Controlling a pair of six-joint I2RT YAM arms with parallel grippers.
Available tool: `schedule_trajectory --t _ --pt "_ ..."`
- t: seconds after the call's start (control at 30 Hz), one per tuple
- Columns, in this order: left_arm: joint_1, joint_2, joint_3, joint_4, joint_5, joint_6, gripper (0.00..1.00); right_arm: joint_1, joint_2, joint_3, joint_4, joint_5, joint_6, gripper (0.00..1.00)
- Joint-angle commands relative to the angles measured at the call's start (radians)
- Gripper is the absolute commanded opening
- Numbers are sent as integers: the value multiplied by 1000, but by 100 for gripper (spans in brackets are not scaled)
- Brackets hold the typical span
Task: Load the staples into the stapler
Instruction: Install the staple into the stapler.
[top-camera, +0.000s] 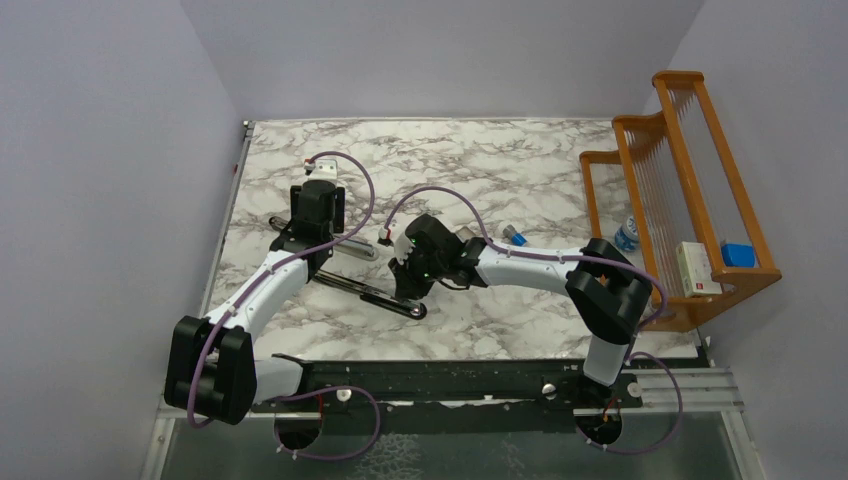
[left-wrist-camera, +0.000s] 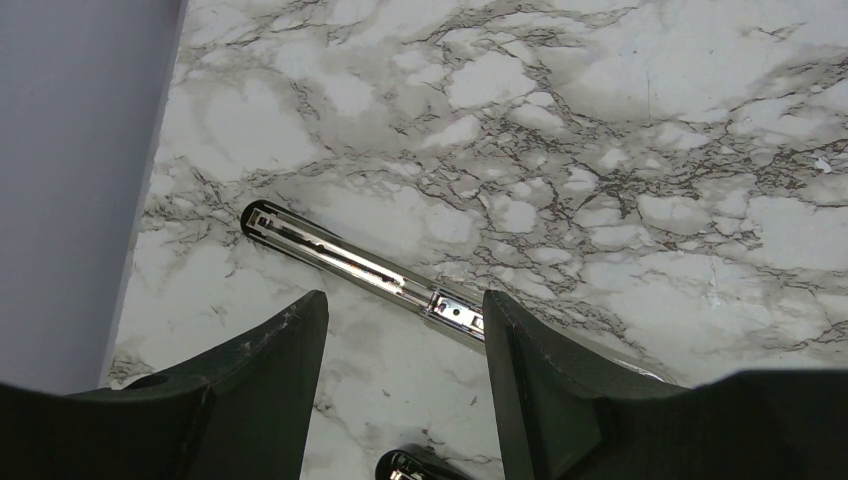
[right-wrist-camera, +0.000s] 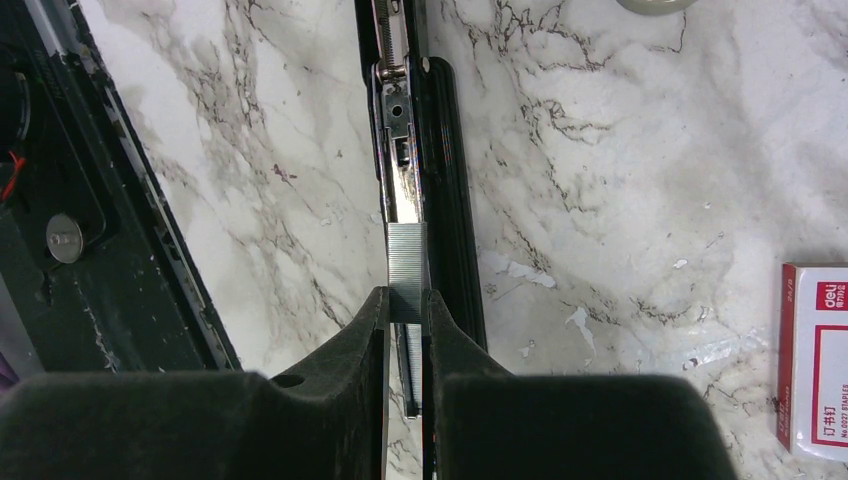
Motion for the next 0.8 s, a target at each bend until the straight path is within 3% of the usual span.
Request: schedule_trajectory --t 0.0,0.77 --pt "-4 -19 17 19 2 4 62 10 -5 11 -15 -12 -4 15" --pt "-4 -19 16 18 1 8 62 14 38 27 -20 -24 -13 15"
